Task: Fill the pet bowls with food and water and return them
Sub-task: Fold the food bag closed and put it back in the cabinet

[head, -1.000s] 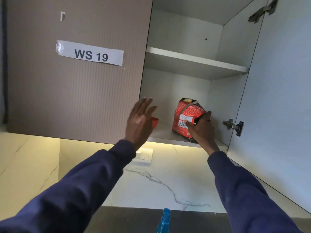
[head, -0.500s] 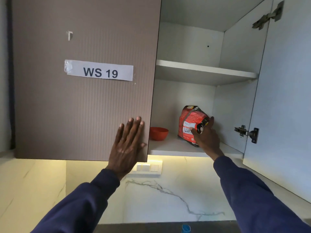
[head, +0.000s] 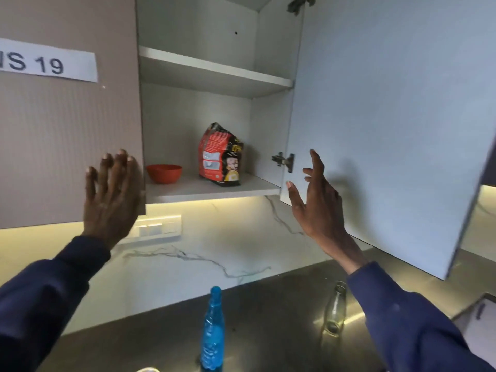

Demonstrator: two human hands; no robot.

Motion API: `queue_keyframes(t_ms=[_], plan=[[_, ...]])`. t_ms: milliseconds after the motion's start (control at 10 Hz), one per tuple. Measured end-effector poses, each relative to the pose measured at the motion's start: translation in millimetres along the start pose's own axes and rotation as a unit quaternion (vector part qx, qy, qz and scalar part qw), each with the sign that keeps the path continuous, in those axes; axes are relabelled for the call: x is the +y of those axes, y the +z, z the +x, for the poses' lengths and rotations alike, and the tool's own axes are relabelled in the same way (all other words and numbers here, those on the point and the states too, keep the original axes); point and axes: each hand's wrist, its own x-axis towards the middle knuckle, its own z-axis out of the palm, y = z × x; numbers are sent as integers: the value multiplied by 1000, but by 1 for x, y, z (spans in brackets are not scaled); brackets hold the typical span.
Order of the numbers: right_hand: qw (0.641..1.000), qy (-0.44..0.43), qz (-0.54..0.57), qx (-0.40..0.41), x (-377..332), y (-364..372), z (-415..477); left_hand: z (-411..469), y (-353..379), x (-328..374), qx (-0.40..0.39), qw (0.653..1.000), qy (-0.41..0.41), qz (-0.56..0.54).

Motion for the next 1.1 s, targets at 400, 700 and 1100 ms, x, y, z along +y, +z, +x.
queue_keyframes(t_ms=[400,700,1100], plan=[[958,-173,-218,67,101,-136,-57,-40,-46,92,-16,999,-30,-8],[966,-191,-149,84,144,-157,-54,-37,-67,97,-17,999,-29,33],[925,-288,243,54,-39,-75,-71,-65,-52,27,-61,991,-63,97]])
